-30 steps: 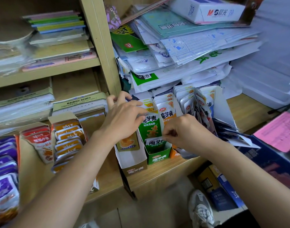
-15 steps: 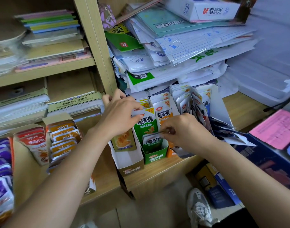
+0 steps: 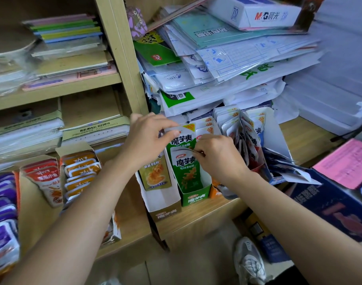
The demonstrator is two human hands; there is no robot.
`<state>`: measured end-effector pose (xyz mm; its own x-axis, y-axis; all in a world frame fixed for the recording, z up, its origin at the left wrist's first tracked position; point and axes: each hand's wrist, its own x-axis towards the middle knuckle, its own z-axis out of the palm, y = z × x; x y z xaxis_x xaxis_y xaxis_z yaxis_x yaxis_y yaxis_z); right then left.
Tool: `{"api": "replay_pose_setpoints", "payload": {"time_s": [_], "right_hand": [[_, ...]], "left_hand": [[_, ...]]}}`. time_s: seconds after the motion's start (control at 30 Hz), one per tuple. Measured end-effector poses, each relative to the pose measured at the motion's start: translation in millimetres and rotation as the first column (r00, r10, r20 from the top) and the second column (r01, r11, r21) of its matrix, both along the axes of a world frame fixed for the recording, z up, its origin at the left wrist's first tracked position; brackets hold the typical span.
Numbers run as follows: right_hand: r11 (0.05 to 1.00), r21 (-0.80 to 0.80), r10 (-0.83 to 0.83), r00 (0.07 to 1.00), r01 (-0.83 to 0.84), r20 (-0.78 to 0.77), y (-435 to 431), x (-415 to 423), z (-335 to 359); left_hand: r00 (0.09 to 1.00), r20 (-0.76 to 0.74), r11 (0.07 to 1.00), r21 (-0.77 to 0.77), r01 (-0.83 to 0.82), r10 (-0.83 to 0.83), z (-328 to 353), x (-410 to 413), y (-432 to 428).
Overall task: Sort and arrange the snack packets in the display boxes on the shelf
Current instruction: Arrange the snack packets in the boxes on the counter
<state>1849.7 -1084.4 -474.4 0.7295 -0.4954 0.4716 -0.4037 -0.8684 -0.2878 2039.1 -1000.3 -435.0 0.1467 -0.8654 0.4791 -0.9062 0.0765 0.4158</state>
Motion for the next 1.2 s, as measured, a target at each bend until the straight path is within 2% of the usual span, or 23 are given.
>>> {"api": "replay_pose_setpoints", "payload": {"time_s": [0.1, 0.17, 0.27, 0.33, 0.4, 0.57, 0.73, 0.83, 0.93, 1.03, 1.1, 1.2], "right_hand": [[0.998, 0.024, -0.063, 0.998, 0.062, 0.019, -1.3, 0.1, -0.5], [0.994, 0.051, -0.1, 0.995, 0.098, 0.032, -2.4, -0.3, -2.1], [0.985, 0.105, -0.141, 0.99, 0.14, 0.011, -2.3, 1.7, -4.3], [0.978, 0.133, -0.162, 0.987, 0.158, 0.016, -0.7, 3.8, -3.9], [0.973, 0.15, -0.179, 0.984, 0.173, 0.026, 0.6, 5.2, -2.7], [0.969, 0.172, -0.181, 0.983, 0.176, 0.016, 1.1, 8.6, 2.9], [0.952, 0.249, -0.171, 0.984, 0.179, -0.051, -4.3, 15.1, 4.4], [0.941, 0.286, -0.169, 0.983, 0.181, -0.065, -7.1, 18.2, 3.9], [0.924, 0.339, -0.164, 0.984, 0.178, -0.069, -9.9, 18.6, 4.8], [0.911, 0.382, -0.148, 0.988, 0.157, -0.053, -13.2, 17.4, 8.5], [0.918, 0.374, -0.123, 0.992, 0.129, -0.04, -14.0, 16.8, 10.7], [0.948, 0.311, -0.029, 0.992, 0.065, -0.12, -13.3, 15.8, 10.5]], "left_hand": [[0.996, -0.06, 0.997, 0.031, 0.071, -0.069, 0.0, -1.2, 2.4], [0.996, -0.048, 0.996, 0.031, 0.08, -0.078, -1.7, -0.4, 4.7], [0.994, 0.089, 0.997, 0.056, 0.058, -0.063, -3.5, -2.7, 8.6], [0.97, 0.241, 0.998, 0.066, -0.014, -0.002, -7.8, -2.9, 8.8], [0.946, 0.32, 0.996, 0.059, -0.072, 0.05, -12.0, -3.8, 7.6], [0.947, 0.288, 0.989, -0.009, -0.148, 0.144, -17.3, -8.4, 2.5], [0.93, 0.289, 0.972, -0.005, -0.237, 0.228, -22.0, -10.8, -2.7], [0.937, 0.272, 0.974, -0.007, -0.227, 0.22, -22.4, -8.0, -1.7], [0.949, 0.213, 0.972, -0.071, -0.223, 0.233, -17.2, -2.1, 3.6], [0.944, 0.215, 0.967, -0.109, -0.23, 0.249, -11.0, 4.5, 10.9], [0.946, 0.238, 0.975, -0.073, -0.208, 0.219, -11.5, 5.8, 16.5], [0.94, 0.306, 0.984, 0.041, -0.171, 0.151, -17.2, 2.3, 21.8]]}}
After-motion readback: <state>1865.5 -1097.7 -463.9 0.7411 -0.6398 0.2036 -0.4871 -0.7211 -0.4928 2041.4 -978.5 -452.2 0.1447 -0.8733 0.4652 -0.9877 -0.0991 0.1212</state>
